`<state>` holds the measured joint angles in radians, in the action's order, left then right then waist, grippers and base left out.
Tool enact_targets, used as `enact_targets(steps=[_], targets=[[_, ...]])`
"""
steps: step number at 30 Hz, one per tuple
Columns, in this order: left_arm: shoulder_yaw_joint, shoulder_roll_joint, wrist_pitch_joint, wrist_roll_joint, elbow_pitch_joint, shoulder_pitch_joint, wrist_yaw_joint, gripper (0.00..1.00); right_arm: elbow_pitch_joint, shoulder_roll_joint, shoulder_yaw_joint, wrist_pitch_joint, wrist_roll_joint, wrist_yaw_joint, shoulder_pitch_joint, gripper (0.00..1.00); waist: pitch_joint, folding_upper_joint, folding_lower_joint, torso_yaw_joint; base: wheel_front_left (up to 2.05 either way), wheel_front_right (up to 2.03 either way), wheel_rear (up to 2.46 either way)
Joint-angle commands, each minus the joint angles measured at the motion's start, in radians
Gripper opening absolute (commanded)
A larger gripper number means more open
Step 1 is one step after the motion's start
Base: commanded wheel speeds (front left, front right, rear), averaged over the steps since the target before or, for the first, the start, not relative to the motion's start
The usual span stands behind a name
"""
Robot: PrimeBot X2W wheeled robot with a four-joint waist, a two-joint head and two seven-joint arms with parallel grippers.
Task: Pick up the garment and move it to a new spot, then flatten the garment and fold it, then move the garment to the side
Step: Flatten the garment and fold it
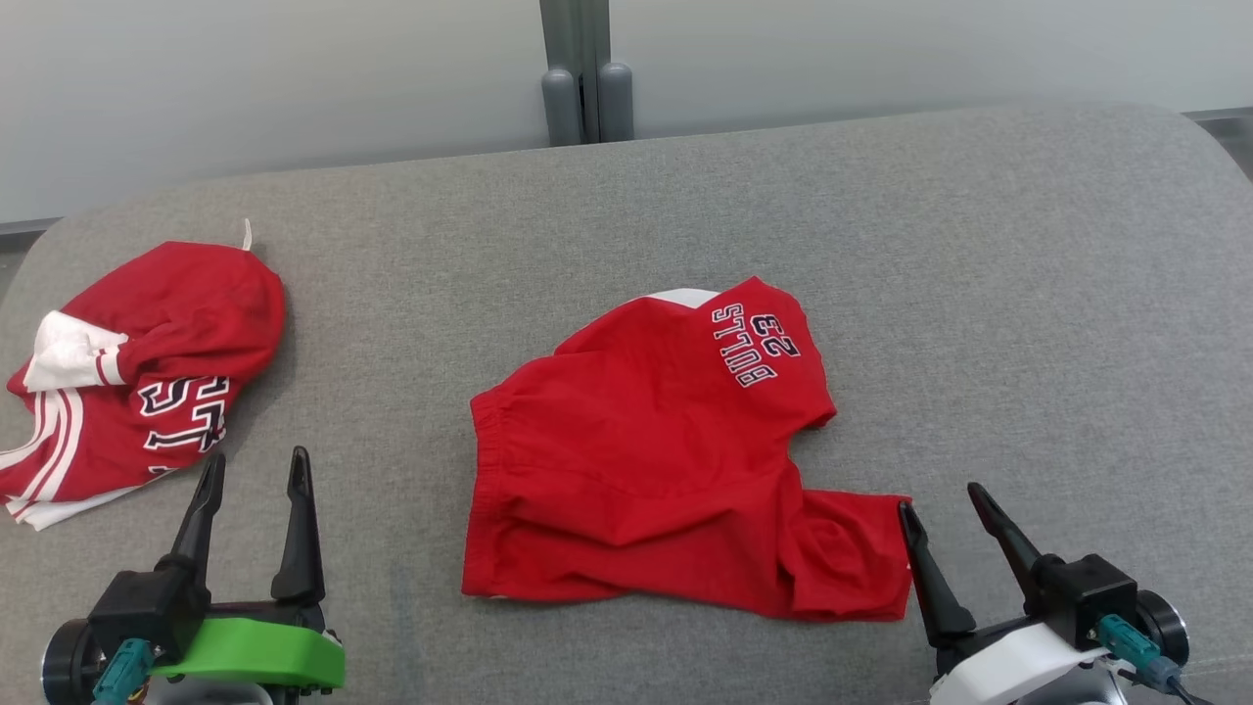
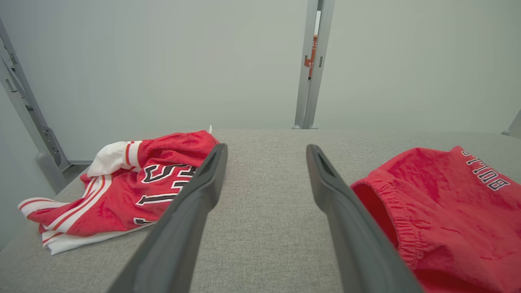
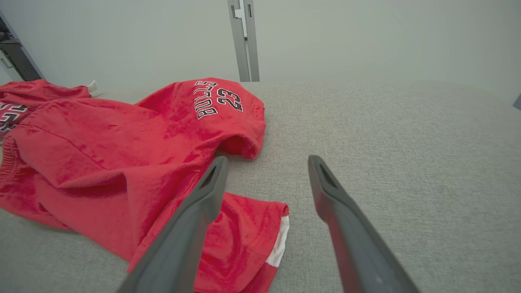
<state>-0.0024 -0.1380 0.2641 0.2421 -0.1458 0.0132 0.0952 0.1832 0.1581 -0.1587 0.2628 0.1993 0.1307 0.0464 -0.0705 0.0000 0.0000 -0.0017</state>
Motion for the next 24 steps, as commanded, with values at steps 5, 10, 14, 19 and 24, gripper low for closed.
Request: enact_targets(steps=[5,10,14,19,24], targets=[[0.025,0.024,0.0,-0.031,-0.009,-0.01,0.019,1.0,-0.004,0.038,-0.09,0.003,0.013,0.0,-0.006,1.0,-0.005,0.0,0.0,0.015,0.0,0.0,0.0],[0.028,0.045,0.0,-0.04,-0.018,-0.005,0.028,1.0,0.022,0.066,-0.193,0.003,0.025,0.0,-0.007,1.0,-0.005,0.0,0.0,0.033,0.0,0.0,0.0],[0.031,0.055,0.0,-0.042,-0.023,-0.003,0.033,1.0,0.06,0.079,-0.248,0.003,0.031,0.0,-0.013,1.0,-0.006,0.0,0.0,0.047,0.0,0.0,0.0],[0.036,0.066,0.0,-0.047,-0.023,0.001,0.036,1.0,0.132,0.08,-0.275,0.003,0.01,0.0,-0.042,1.0,-0.017,0.0,0.0,0.06,0.0,0.0,0.0],[0.038,0.071,0.0,-0.051,-0.028,0.011,0.036,1.0,0.211,0.069,-0.296,0.003,0.012,0.0,-0.084,0.0,-0.024,0.0,0.0,0.07,0.0,0.0,0.0]])
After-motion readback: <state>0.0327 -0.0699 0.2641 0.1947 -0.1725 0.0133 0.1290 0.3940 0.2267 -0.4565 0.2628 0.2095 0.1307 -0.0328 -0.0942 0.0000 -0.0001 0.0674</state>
